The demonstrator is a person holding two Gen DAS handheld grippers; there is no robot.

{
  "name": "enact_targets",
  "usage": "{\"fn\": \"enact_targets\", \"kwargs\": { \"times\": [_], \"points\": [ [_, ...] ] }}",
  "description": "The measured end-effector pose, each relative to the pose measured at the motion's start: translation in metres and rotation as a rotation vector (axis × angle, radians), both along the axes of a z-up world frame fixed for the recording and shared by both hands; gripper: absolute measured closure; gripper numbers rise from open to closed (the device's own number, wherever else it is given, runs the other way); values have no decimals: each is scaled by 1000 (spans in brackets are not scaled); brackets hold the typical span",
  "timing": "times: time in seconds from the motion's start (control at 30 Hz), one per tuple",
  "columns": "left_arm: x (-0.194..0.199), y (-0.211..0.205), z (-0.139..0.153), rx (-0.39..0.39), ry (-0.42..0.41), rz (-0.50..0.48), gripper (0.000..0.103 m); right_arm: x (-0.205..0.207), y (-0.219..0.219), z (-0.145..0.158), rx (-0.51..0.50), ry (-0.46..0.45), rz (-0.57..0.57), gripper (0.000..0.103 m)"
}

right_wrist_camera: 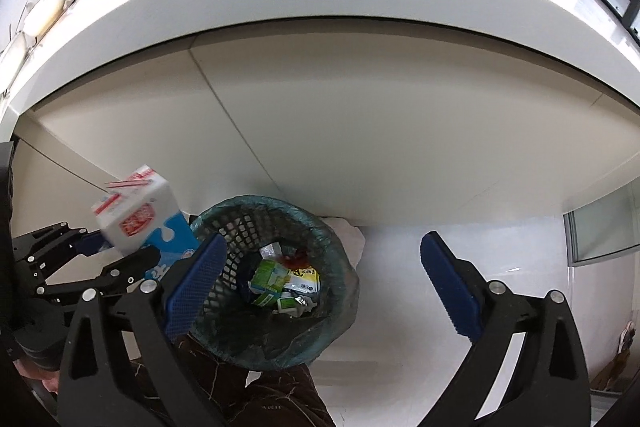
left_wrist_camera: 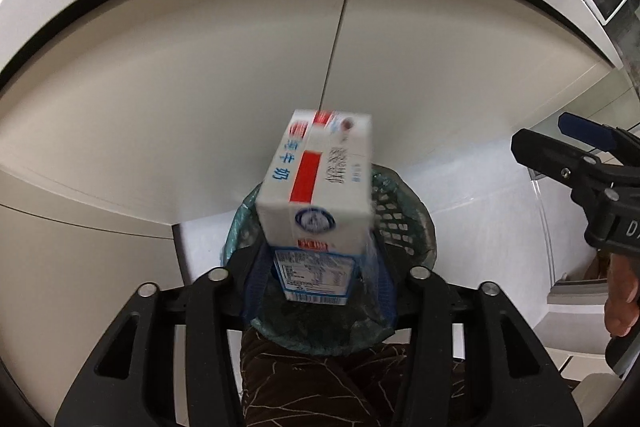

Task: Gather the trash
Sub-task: 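Raise both open grippers and move the right gripper to the bubble-wrap sheet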

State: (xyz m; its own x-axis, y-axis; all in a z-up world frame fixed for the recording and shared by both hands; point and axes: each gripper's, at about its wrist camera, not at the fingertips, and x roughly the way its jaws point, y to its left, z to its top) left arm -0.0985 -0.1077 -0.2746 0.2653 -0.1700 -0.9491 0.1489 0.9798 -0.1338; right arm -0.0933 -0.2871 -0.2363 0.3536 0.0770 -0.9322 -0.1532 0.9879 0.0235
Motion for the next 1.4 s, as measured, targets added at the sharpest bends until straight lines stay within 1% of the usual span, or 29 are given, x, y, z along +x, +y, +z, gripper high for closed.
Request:
{"fn": "enact_targets", "kwargs": {
  "times": [0.07,0.13,0.2,0.3,0.37,0.4,0.43,0.7,0.77,0.9,1.07,1.13,1.23,1.4],
  "points": [
    [0,0,2,3,-10,-2,50,0,0,2,-10,2,-10,10],
    [1,2,6,12,-26,6,37,2,-4,4,-6,3,-13,10],
    [-1,5,9,19,-41,18,29,3,-3,8,-11,-3,-11,10],
    [-3,14,24,21,-73,45,21,6,-2,22,-13,-15,-1,10],
    [-2,18,39,0,-93,74,14,10,-1,33,-3,-18,2,10],
    [-1,24,49,-8,-104,93,9,12,0,40,1,-19,2,10],
    [0,26,57,-9,-115,107,7,15,1,46,6,-22,3,10],
    [6,52,116,-12,-165,190,6,37,11,108,47,-66,32,10],
    [9,59,133,-5,-183,208,6,42,13,121,43,-82,32,10],
    [23,71,164,13,-203,235,6,58,21,146,39,-112,43,10],
    [48,87,198,43,-251,243,6,87,36,170,16,-156,59,10],
    [61,95,205,43,-261,245,6,101,41,179,15,-174,61,10],
    [81,109,208,44,-267,251,6,123,49,187,13,-196,52,10],
    [114,128,210,28,-264,274,6,159,66,191,14,-200,42,10]
  ]
}}
